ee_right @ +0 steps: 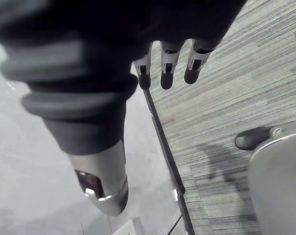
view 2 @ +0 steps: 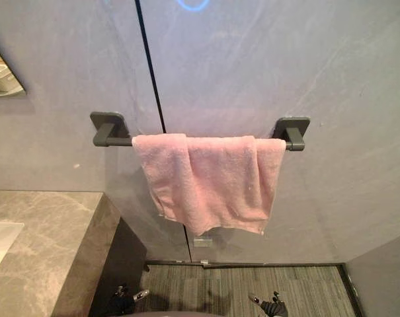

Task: Organize washtable

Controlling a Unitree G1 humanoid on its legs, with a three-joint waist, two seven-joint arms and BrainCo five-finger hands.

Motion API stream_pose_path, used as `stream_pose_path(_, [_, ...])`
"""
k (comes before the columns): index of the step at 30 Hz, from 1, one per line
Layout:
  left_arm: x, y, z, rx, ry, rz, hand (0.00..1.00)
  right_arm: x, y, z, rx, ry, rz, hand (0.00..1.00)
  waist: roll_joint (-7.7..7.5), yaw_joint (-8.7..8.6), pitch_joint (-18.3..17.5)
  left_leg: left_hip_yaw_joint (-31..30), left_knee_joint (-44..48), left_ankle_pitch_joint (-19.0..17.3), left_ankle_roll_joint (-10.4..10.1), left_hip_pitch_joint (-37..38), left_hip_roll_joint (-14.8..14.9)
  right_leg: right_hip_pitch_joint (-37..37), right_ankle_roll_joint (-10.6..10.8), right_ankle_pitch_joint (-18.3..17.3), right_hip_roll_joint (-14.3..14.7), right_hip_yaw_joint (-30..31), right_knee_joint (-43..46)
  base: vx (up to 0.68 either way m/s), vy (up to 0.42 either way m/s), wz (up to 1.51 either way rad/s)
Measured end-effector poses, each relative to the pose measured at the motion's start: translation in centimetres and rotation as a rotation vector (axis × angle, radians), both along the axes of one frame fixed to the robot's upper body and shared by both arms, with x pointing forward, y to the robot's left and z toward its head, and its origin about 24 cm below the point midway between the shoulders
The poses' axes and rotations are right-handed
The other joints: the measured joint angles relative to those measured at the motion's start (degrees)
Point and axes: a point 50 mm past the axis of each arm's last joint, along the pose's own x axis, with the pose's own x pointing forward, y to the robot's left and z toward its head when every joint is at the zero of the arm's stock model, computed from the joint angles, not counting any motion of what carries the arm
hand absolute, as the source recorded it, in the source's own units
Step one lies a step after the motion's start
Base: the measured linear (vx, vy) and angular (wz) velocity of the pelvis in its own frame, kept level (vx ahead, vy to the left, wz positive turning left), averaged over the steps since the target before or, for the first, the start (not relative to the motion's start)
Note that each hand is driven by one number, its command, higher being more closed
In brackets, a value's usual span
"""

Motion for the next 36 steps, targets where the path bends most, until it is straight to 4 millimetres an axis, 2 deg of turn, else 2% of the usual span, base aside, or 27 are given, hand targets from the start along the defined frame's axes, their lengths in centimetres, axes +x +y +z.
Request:
stream_pose_path(2, [1.2, 0.9, 0.5, 0.029, -0.033, -0.011, 0.0, 1.2, 1.2, 0.2, 0.023, -0.031, 0.022, 0.0, -2.08, -0.24, 2.1, -0.1, 2.7, 0.0, 0.0, -4.0, -0.8, -7.4, 0.9, -4.4, -2.0, 1.4, 11.2, -0.15, -0.046, -0.01])
stream_pose_path(4, [1.5, 1.0, 0.5, 0.04, -0.033, -0.006, 0.0, 1.4, 1.5, 0.2, 0.025, -0.039, 0.03, 0.0, -2.42, -0.05, 2.2, -1.8, 4.1, 0.0, 0.1, -6.3, -0.7, -9.5, 1.7, -5.6, -2.5, 1.7, 14.7, -0.1, -0.074, 0.61])
stream_pose_path(5, [1.9, 1.1, 0.7, 0.044, -0.043, -0.006, 0.0, 1.2, 1.4, 0.4, 0.019, -0.047, 0.031, 0.0, -2.34, -0.12, 2.5, -4.7, 6.0, -0.1, 0.2, -8.2, -1.0, -11.3, 1.7, -9.3, -3.8, 3.4, 24.1, -0.03, -0.108, 1.0])
stream_pose_path(7, [2.0, 1.4, 0.8, 0.055, -0.05, -0.003, 0.0, 0.5, 1.6, 0.3, 0.022, -0.038, 0.027, 0.0, -3.64, 0.06, 1.6, -8.2, 8.1, -0.1, 0.1, -10.1, -2.0, -10.2, 2.9, -10.9, -6.3, 6.0, 30.8, 0.01, -0.171, 1.07])
stream_pose_path(8, [2.1, 1.6, 0.9, 0.058, -0.058, 0.003, 0.0, 0.4, 1.6, 0.3, 0.023, -0.035, 0.028, 0.0, -4.21, 0.33, 1.2, -9.3, 9.2, -0.1, 0.0, -11.2, -2.2, -9.5, 2.9, -11.0, -7.0, 7.5, 31.5, -0.03, -0.316, 1.07])
stream_pose_path(9, [2.2, 1.8, 1.1, 0.063, -0.069, 0.015, 0.0, 0.9, 1.7, 0.5, 0.023, -0.05, 0.034, 0.0, -4.9, 0.41, 0.8, -10.5, 12.9, 0.0, -0.1, -14.6, -2.1, -7.4, 4.1, -12.5, -7.4, 10.3, 29.0, -0.08, -0.277, 0.81])
stream_pose_path(10, [2.3, 1.7, 1.1, 0.06, -0.072, 0.016, 0.0, 1.4, 1.6, 0.7, 0.018, -0.065, 0.037, 0.0, -5.09, 0.41, 0.8, -11.0, 13.9, 0.6, -1.0, -15.4, -1.5, -6.6, 3.7, -13.3, -6.3, 10.5, 27.5, -0.17, -0.422, 0.59])
stream_pose_path(11, [2.2, 1.6, 1.1, 0.057, -0.07, 0.019, 0.0, 1.8, 1.6, 0.8, 0.017, -0.074, 0.041, 0.0, -3.9, 1.12, 0.9, -10.9, 13.9, 1.1, -1.8, -15.6, -0.3, -6.3, 3.3, -13.5, -4.9, 10.7, 26.2, -0.2, -0.329, -0.01])
stream_pose_path(12, [2.2, 0.8, 0.9, 0.038, -0.067, 0.03, 0.0, 2.6, 1.1, 1.1, -0.001, -0.091, 0.049, 0.0, -1.98, 2.45, 1.3, -10.9, 13.9, 1.6, -2.5, -15.8, 2.2, -4.5, 3.5, -13.7, -2.5, 10.5, 23.1, -0.25, -0.359, -0.15])
stream_pose_path(13, [2.1, 0.4, 0.8, 0.032, -0.063, 0.039, 0.0, 2.9, 0.7, 1.3, -0.019, -0.098, 0.046, 0.0, -0.93, 3.22, 1.1, -11.2, 14.1, 2.3, -3.4, -16.3, 3.3, -3.5, 3.4, -14.7, -1.7, 9.6, 21.1, -0.22, -0.276, 0.03])
stream_pose_path(14, [2.3, -0.1, 0.9, 0.02, -0.071, 0.042, 0.0, 3.1, 0.5, 1.5, -0.03, -0.11, 0.044, 0.0, -0.61, 3.19, 1.2, -12.1, 14.1, 3.3, -4.1, -17.7, 3.7, -3.1, 1.8, -16.5, -1.4, 7.4, 20.0, -0.31, -0.33, 0.63])
stream_pose_path(15, [2.4, -0.3, 0.9, 0.012, -0.072, 0.044, 0.0, 3.3, 0.5, 1.6, -0.031, -0.116, 0.048, 0.0, 0.32, 2.29, 1.4, -13.6, 13.5, 5.2, -4.5, -18.8, 4.1, -3.3, -0.3, -17.6, -0.3, 4.4, 20.3, -0.27, -0.289, 0.98])
stream_pose_path(16, [2.3, -0.4, 0.8, 0.009, -0.069, 0.045, 0.0, 3.2, 0.5, 1.5, -0.034, -0.108, 0.052, 0.0, 0.6, 1.55, 1.5, -13.6, 11.9, 8.2, -4.5, -19.4, 4.6, -3.9, -0.8, -17.3, 0.6, 2.5, 21.1, -0.33, -0.306, 1.48])
stream_pose_path(17, [2.2, -0.2, 0.7, 0.005, -0.065, 0.057, 0.0, 2.9, 0.6, 1.2, -0.034, -0.088, 0.046, 0.0, 0.2, 1.42, 1.6, -11.7, 3.8, 17.5, -4.9, -18.9, 4.5, -4.8, -3.2, -15.9, 0.6, -0.9, 19.3, -0.28, -0.195, 1.26])
stream_pose_path(18, [2.2, 0.0, 0.7, 0.007, -0.065, 0.062, 0.0, 2.9, 0.7, 1.1, -0.031, -0.08, 0.043, 0.0, 0.3, 1.27, 2.0, -10.0, 3.3, 17.4, -4.8, -19.0, 4.6, -4.7, -4.0, -15.2, 0.7, -2.6, 18.4, -0.28, -0.174, 1.25])
stream_pose_path(19, [2.3, 0.0, 0.7, 0.004, -0.062, 0.069, 0.0, 2.8, 0.9, 0.8, -0.023, -0.061, 0.04, 0.0, 0.06, 1.46, 2.5, -6.1, 5.2, 16.3, -4.7, -18.6, 4.2, -4.9, -4.9, -13.9, 0.3, -5.0, 17.5, -0.25, -0.155, 0.91])
stream_pose_path(21, [2.0, 0.4, 0.6, 0.013, -0.051, 0.07, 0.0, 2.7, 0.7, 0.8, -0.021, -0.056, 0.024, 0.0, -0.79, 1.44, 3.0, -1.9, 9.3, 11.5, -2.1, -17.7, 2.5, -5.2, -6.0, -12.6, -1.2, -7.7, 16.8, -0.2, -0.122, 0.84])
stream_pose_path(22, [2.0, 0.5, 0.7, 0.013, -0.055, 0.08, 0.0, 3.0, 0.6, 0.9, -0.024, -0.063, 0.02, 0.0, -1.14, 1.44, 3.2, 1.0, 13.9, 7.7, -1.4, -17.2, 1.8, -5.9, -6.5, -11.1, -2.4, -9.5, 16.2, -0.26, -0.064, 0.87])
stream_pose_path(23, [1.8, 0.5, 0.6, 0.01, -0.049, 0.096, 0.0, 3.0, 0.6, 0.9, -0.022, -0.06, 0.017, 0.0, -1.12, 1.16, 3.4, 3.6, 19.3, 3.1, -0.9, -15.8, 1.7, -5.9, -6.6, -9.5, -3.3, -11.7, 14.7, -0.26, -0.028, 0.82])
stream_pose_path(25, [1.5, 0.5, 0.4, 0.005, -0.033, 0.104, 0.0, 2.9, 0.6, 0.7, -0.014, -0.046, 0.014, 0.0, -1.0, 0.75, 3.3, 5.8, 22.2, -0.3, -0.2, -12.7, 2.0, -5.2, -6.3, -7.9, -3.9, -14.0, 12.7, -0.25, 0.066, 0.78])
stream_pose_path(26, [1.2, 0.5, 0.2, 0.006, -0.019, 0.099, 0.0, 2.8, 0.8, 0.5, -0.008, -0.033, 0.014, 0.0, -0.61, -0.12, 3.3, 7.6, 22.3, -2.2, -0.1, -9.9, 2.7, -4.7, -6.1, -6.5, -4.0, -16.4, 10.7, -0.19, 0.071, 0.86])
stream_pose_path(27, [1.1, 0.6, 0.1, 0.01, -0.009, 0.09, 0.0, 2.6, 0.8, 0.4, -0.006, -0.024, 0.012, 0.0, -0.37, -0.36, 3.1, 8.8, 21.9, -2.9, -0.2, -8.3, 3.1, -4.6, -5.9, -5.8, -4.0, -17.6, 9.7, -0.22, 0.133, 1.02])
stream_pose_path(29, [1.0, 0.0, -0.2, 0.005, 0.028, 0.039, 0.0, 2.1, 0.6, 0.1, 0.003, 0.001, -0.016, 0.0, 0.7, -1.44, 2.7, 12.0, 14.2, -2.9, -0.3, -2.6, 3.7, -4.7, -4.4, -3.3, -4.4, -22.2, 7.1, -0.2, 0.184, 1.22])
stream_pose_path(31, [1.3, -0.4, -0.3, 0.005, 0.041, -0.003, 0.0, 1.9, 0.2, 0.1, 0.003, 0.002, -0.047, 0.0, 2.25, -2.45, 2.7, 12.8, 5.8, -1.1, -2.9, -1.5, 2.8, -4.8, -2.8, -1.4, -4.8, -26.2, 5.4, -0.21, 0.252, 1.22])
stream_pose_path(32, [1.4, -0.5, -0.3, 0.005, 0.042, -0.013, 0.0, 1.9, 0.1, 0.1, 0.002, 0.002, -0.054, 0.0, 2.3, -2.59, 2.7, 12.5, 4.3, -1.1, -2.8, -1.5, 2.6, -4.5, -2.3, -0.4, -4.7, -27.5, 4.2, -0.2, 0.285, 1.21])
stream_pose_path(33, [1.4, -0.2, -0.2, 0.02, 0.046, -0.039, 0.0, 1.9, 0.4, 0.0, 0.011, 0.009, -0.054, 0.0, 2.32, -2.36, 2.9, 10.6, 2.3, -0.6, -2.0, -2.1, 1.9, -3.4, -2.0, 2.3, -4.4, -30.0, 0.7, -0.13, 0.203, 0.83])
stream_pose_path(36, [1.4, 0.3, -0.1, 0.049, 0.05, -0.079, 0.0, 1.7, 0.8, -0.3, 0.024, 0.036, -0.043, 0.0, 1.34, -1.27, 3.0, 6.9, 1.7, 0.7, 0.0, -3.0, 0.0, -0.7, -1.2, 4.8, -4.8, -32.2, -2.5, -0.15, 0.121, 0.7])
